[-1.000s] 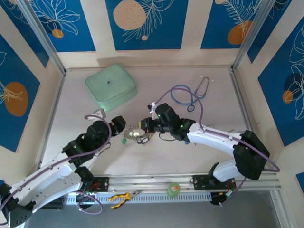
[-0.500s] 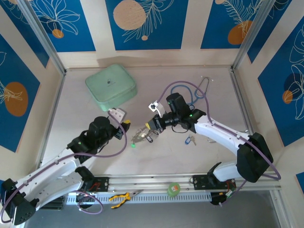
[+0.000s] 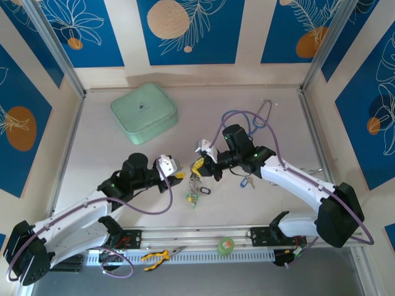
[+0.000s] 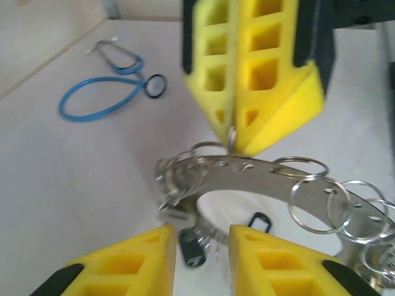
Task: Put the keys on the keyring
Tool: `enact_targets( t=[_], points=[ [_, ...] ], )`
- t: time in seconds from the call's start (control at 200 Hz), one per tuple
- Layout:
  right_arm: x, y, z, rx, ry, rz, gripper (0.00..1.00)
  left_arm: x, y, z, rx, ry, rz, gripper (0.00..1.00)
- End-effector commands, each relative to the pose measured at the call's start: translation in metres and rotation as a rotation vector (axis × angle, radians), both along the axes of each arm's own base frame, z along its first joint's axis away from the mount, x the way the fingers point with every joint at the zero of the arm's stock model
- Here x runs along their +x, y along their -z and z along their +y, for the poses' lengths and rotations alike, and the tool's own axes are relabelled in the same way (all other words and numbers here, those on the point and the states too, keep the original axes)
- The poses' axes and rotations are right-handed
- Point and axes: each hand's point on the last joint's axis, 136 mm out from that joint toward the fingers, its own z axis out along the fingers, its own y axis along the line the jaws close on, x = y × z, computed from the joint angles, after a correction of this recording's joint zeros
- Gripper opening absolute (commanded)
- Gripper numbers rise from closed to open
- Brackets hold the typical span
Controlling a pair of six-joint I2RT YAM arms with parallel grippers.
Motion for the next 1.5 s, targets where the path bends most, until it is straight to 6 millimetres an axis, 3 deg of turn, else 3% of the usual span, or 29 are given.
enact_targets(
  t=[0.0,0.44,0.615,0.8,0.91,0.985,1.065,1.255,1.49],
  points=[
    [-0.016,-0.009,0.001,0.031,-0.091,-0.096,0.0,-0.014,-0.007,-0.012,-0.058,0.131,-0.031,0.28],
    [-0.021,-0.002,0.008,-0.023,-0.12,-0.195,0.0,-0.03,-0.005,-0.02,-0.085,0.24,0.01,0.22],
    [-0.024,-0.002,0.011,-0.022,-0.13,-0.197,0.0,-0.032,-0.004,-0.021,-0.078,0.249,0.016,0.16],
    [-0.028,-0.002,0.013,-0.015,-0.149,-0.184,0.0,-0.031,-0.009,-0.021,-0.089,0.253,-0.001,0.0],
    [-0.028,-0.002,0.013,-0.015,-0.148,-0.181,0.0,-0.031,-0.01,-0.021,-0.091,0.248,-0.016,0.0],
    [-0.025,0.0,0.01,-0.024,-0.132,-0.186,0.19,-0.03,-0.01,-0.019,-0.088,0.234,-0.022,0.0],
    [-0.021,0.004,0.002,-0.037,-0.107,-0.187,0.28,-0.029,-0.009,-0.016,-0.081,0.221,-0.025,0.0],
    [-0.019,0.019,-0.012,-0.094,-0.073,-0.178,0.31,-0.027,-0.007,-0.013,-0.077,0.197,-0.043,0.0],
    [-0.024,0.023,-0.007,-0.099,-0.089,-0.175,0.33,-0.025,-0.004,-0.014,-0.073,0.186,-0.039,0.0]
  ],
)
